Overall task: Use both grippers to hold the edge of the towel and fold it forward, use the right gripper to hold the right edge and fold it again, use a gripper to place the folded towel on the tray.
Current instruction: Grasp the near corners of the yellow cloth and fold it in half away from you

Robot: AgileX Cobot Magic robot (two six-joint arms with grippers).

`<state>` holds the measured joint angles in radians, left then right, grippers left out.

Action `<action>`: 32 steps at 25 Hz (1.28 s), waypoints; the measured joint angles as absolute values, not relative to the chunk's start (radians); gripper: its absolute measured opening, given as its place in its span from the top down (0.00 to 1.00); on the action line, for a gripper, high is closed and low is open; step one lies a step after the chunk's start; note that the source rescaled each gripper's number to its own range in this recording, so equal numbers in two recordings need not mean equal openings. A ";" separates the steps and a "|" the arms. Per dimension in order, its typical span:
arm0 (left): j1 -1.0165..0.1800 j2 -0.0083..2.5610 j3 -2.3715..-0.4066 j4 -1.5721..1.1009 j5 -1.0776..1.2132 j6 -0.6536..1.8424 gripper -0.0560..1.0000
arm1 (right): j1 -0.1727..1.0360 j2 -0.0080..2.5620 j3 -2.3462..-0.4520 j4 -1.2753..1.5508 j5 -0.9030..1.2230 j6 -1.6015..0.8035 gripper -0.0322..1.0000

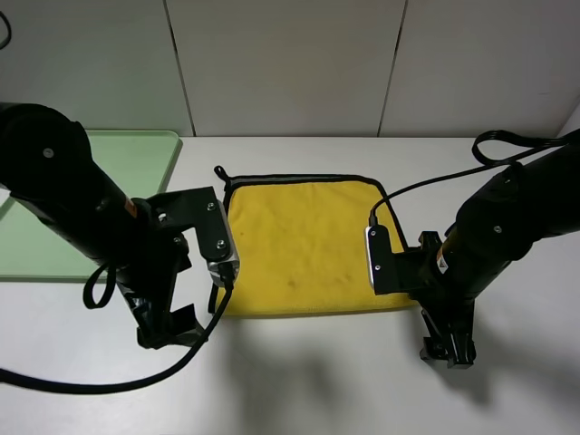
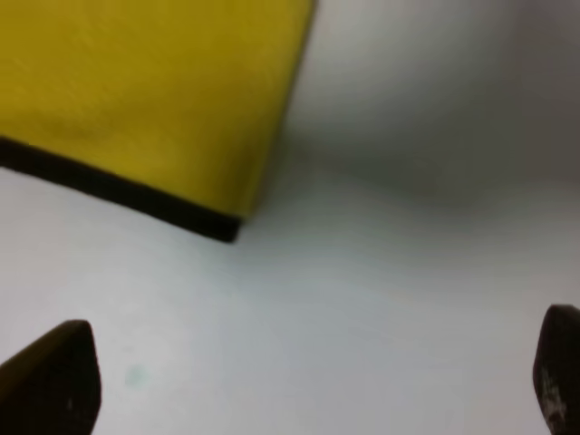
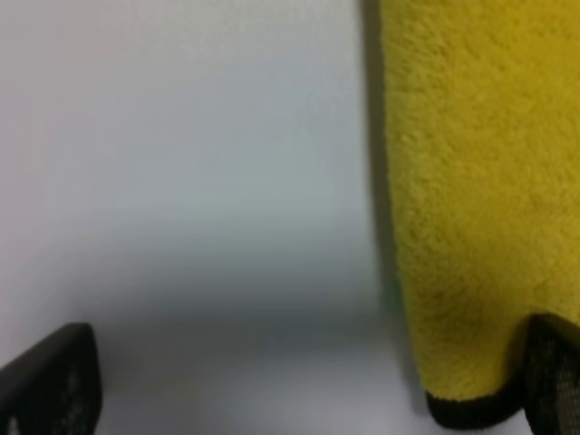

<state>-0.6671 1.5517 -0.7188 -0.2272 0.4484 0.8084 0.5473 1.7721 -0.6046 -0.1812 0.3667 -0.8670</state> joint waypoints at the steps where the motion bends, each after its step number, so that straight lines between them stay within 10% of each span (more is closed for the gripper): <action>1: -0.667 1.552 -0.719 -0.227 0.434 0.813 0.05 | 0.547 1.772 -0.605 -0.181 0.367 -0.867 0.00; 32: -0.806 1.961 -0.942 -0.227 0.425 0.818 0.06 | 0.547 1.772 -0.605 -0.173 0.364 -0.870 0.00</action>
